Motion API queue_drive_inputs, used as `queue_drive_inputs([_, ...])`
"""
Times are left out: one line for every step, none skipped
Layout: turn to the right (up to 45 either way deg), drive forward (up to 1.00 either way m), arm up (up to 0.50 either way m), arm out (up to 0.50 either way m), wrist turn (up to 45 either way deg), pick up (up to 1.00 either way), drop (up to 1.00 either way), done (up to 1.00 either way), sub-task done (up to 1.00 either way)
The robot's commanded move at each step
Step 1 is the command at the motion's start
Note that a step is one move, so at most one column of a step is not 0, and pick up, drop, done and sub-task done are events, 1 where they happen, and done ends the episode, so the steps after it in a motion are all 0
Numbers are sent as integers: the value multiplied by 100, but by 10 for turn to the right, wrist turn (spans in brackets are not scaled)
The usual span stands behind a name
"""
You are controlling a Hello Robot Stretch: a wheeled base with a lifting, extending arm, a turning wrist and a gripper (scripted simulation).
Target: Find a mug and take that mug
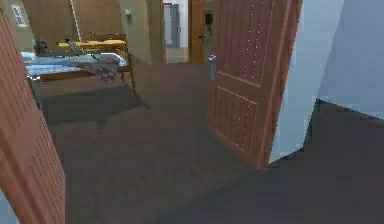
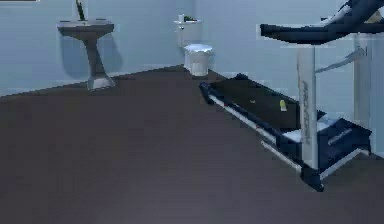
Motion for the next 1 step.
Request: queue_drive_inputs([-150, 0, 0, 0, 0, 0, 0, 0, 0])
